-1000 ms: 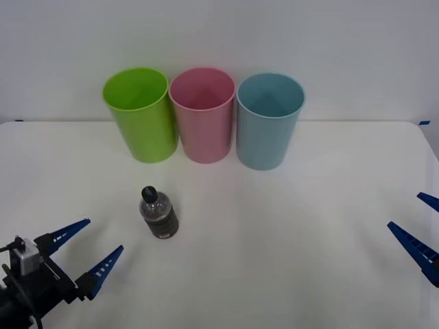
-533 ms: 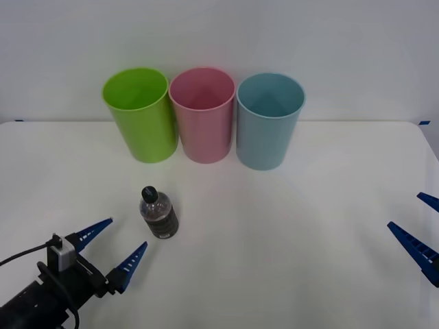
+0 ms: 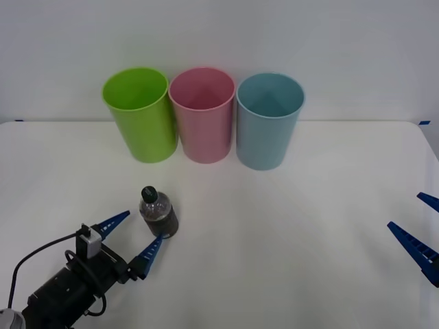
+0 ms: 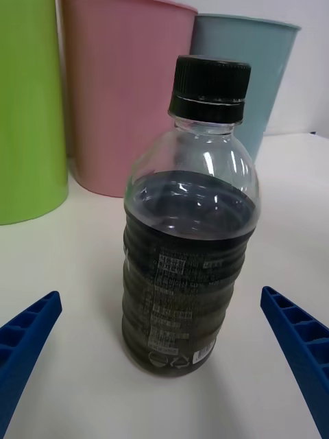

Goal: Grasp the object on the table and drop it into the matching bin: aluminum can to the light blue bin, PET bottle to the pink bin.

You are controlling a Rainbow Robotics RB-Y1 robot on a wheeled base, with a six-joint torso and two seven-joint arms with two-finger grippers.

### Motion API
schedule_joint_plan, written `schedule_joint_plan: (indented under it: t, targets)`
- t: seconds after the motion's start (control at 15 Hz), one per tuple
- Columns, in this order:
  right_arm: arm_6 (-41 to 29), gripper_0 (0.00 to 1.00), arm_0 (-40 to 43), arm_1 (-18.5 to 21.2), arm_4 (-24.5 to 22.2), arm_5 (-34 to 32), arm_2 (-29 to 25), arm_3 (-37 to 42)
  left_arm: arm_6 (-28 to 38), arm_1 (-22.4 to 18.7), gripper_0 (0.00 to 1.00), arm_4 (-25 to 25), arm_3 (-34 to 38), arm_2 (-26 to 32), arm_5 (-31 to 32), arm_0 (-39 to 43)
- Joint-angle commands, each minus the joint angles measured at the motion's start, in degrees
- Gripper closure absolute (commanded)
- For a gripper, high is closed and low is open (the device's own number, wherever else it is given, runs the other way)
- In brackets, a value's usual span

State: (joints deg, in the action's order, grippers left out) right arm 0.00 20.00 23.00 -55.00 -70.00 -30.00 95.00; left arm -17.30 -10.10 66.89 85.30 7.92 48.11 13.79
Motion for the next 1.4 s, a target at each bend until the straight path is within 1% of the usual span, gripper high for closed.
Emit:
schedule_joint_plan:
  t: [0.07, 0.27, 0.33, 0.47, 0.6, 0.8, 1.13, 1.2, 1.27, 1.33, 1.4]
  targets:
    - [0.0, 0.00, 0.0, 0.0, 0.0, 0.0, 0.0, 0.0, -0.1, 0.2, 0.00, 0.0, -1.2, -1.5, -1.6, -1.6]
    - [0.0, 0.00, 0.0, 0.0, 0.0, 0.0, 0.0, 0.0, -0.4, 1.0, 0.00, 0.0, -1.3, -3.4, -3.8, -2.2]
    - [0.0, 0.00, 0.0, 0.0, 0.0, 0.0, 0.0, 0.0, -0.5, 1.7, 0.00, 0.0, -1.3, -3.4, -3.9, -2.3]
    - [0.0, 0.00, 0.0, 0.0, 0.0, 0.0, 0.0, 0.0, -0.6, 3.1, 0.00, 1.7, -1.3, -3.3, -4.5, -2.7]
    - [0.0, 0.00, 0.0, 0.0, 0.0, 0.0, 0.0, 0.0, -0.7, 3.9, 0.00, 1.8, -1.3, -3.4, -5.7, -3.3]
    - [0.0, 0.00, 0.0, 0.0, 0.0, 0.0, 0.0, 0.0, -0.9, 3.9, 0.00, 2.0, -1.3, -4.5, -7.8, -3.9]
    - [0.0, 0.00, 0.0, 0.0, 0.0, 0.0, 0.0, 0.0, -0.9, 3.9, 0.00, 2.0, -1.3, -4.7, -7.9, -4.0]
    - [0.0, 0.00, 0.0, 0.0, 0.0, 0.0, 0.0, 0.0, -0.9, 3.9, 0.12, 2.0, -1.3, -4.7, -7.9, -4.0]
    - [0.0, 0.00, 0.0, 0.0, 0.0, 0.0, 0.0, 0.0, -0.7, 3.9, 0.79, 1.9, -1.3, -4.7, -7.9, -4.0]
    - [0.0, 0.00, 0.0, 0.0, 0.0, 0.0, 0.0, 0.0, -0.6, 3.9, 0.96, 1.9, -1.3, -4.8, -8.3, -4.1]
    - [0.0, 0.00, 0.0, 0.0, 0.0, 0.0, 0.0, 0.0, -0.6, 3.9, 1.00, 1.9, -1.2, -4.8, -8.3, -4.2]
